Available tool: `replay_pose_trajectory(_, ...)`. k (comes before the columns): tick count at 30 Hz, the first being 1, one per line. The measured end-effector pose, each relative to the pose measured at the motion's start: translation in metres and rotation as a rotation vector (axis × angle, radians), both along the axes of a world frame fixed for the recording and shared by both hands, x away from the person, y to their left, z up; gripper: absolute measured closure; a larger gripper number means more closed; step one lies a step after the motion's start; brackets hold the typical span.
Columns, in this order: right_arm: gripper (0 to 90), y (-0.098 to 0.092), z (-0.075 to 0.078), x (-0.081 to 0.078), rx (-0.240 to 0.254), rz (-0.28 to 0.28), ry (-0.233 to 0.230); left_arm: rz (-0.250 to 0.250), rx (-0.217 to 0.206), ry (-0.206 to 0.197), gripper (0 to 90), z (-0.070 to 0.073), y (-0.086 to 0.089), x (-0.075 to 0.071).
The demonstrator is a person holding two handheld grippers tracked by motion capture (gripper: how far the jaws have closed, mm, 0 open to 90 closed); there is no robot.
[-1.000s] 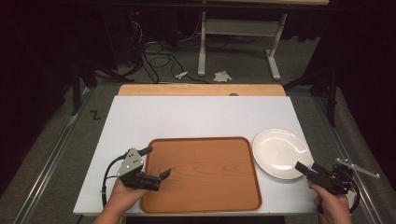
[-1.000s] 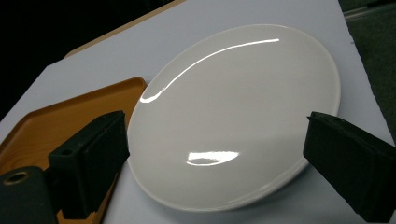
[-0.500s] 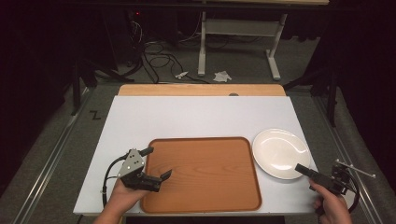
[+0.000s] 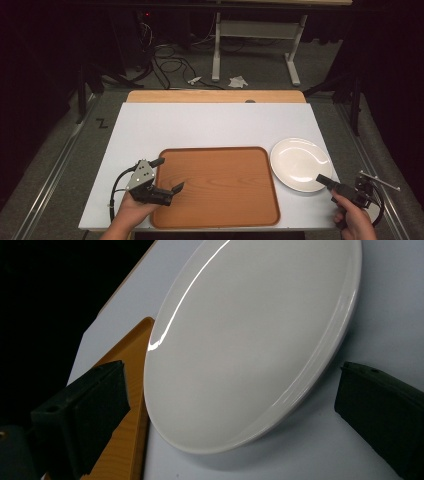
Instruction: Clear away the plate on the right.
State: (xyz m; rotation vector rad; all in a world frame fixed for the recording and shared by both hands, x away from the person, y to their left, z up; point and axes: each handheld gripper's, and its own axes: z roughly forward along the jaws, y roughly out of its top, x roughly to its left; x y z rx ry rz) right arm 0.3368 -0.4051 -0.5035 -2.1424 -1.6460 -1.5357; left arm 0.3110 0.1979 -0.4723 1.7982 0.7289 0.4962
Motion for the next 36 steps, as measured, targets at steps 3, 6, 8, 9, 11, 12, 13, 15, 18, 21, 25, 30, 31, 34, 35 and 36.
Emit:
replay_pose_trajectory(3, 2.5, -0.003, -0.002, 0.001, 0.028, -0.007, 0.005, 0.001, 0.001, 0.002, 0.2, 0.000, 0.000, 0.000)
replay_pose_trajectory(6, 2.5, -0.004, -0.002, 0.002, 0.052, -0.006, 0.013, 0.002, 0.001, 0.003, 0.2, 0.000, 0.000, 0.000)
replay_pose_trajectory(8, 2.8, -0.003, -0.002, 0.004, 0.069, -0.017, 0.018, 0.004, 0.000, 0.004, 0.2, 0.000, 0.000, 0.000)
replay_pose_trajectory(9, 3.1, -0.004, -0.003, 0.004, 0.070, -0.019, 0.013, 0.004, 0.001, 0.005, 0.2, 0.000, 0.000, 0.000)
replay_pose_trajectory(11, 3.9, -0.004, -0.003, 0.006, 0.080, -0.027, 0.018, 0.006, -0.001, 0.002, 0.2, 0.000, 0.001, -0.001)
replay_pose_trajectory(12, 3.9, -0.004, -0.003, 0.006, 0.080, -0.027, 0.018, 0.006, -0.001, 0.002, 0.2, 0.000, 0.001, -0.001)
replay_pose_trajectory(13, 5.0, -0.004, -0.003, 0.007, 0.088, -0.035, 0.029, 0.010, -0.003, 0.002, 0.2, 0.000, 0.002, -0.002)
replay_pose_trajectory(15, 6.0, -0.004, -0.003, 0.008, 0.092, -0.043, 0.038, 0.013, -0.004, 0.002, 0.2, -0.001, 0.003, -0.003)
replay_pose_trajectory(18, 7.6, -0.004, -0.003, 0.010, 0.096, -0.044, 0.046, 0.020, -0.008, 0.005, 0.2, -0.001, 0.005, -0.004)
replay_pose_trajectory(21, 9.3, -0.004, -0.003, 0.013, 0.097, -0.044, 0.049, 0.023, -0.008, 0.007, 0.2, -0.001, 0.006, -0.004)
replay_pose_trajectory(25, 11.6, -0.005, -0.003, 0.016, 0.095, -0.046, 0.058, 0.028, -0.008, 0.006, 0.2, -0.001, 0.008, -0.006)
replay_pose_trajectory(30, 18.0, -0.008, -0.003, 0.019, 0.102, -0.060, 0.085, 0.033, -0.010, 0.007, 0.2, -0.001, 0.009, -0.008)
replay_pose_trajectory(31, 21.7, -0.008, -0.002, 0.020, 0.096, -0.067, 0.099, 0.035, -0.010, 0.008, 0.2, -0.001, 0.010, -0.008)
replay_pose_trajectory(34, 28.8, -0.007, -0.001, 0.020, 0.054, -0.076, 0.115, 0.037, -0.012, 0.008, 0.2, -0.001, 0.011, -0.009)
replay_pose_trajectory(35, 29.9, -0.007, -0.001, 0.020, 0.051, -0.076, 0.119, 0.037, -0.013, 0.008, 0.2, -0.001, 0.011, -0.009)
replay_pose_trajectory(36, 29.9, -0.007, -0.001, 0.020, 0.051, -0.076, 0.119, 0.037, -0.013, 0.008, 0.2, -0.001, 0.011, -0.009)
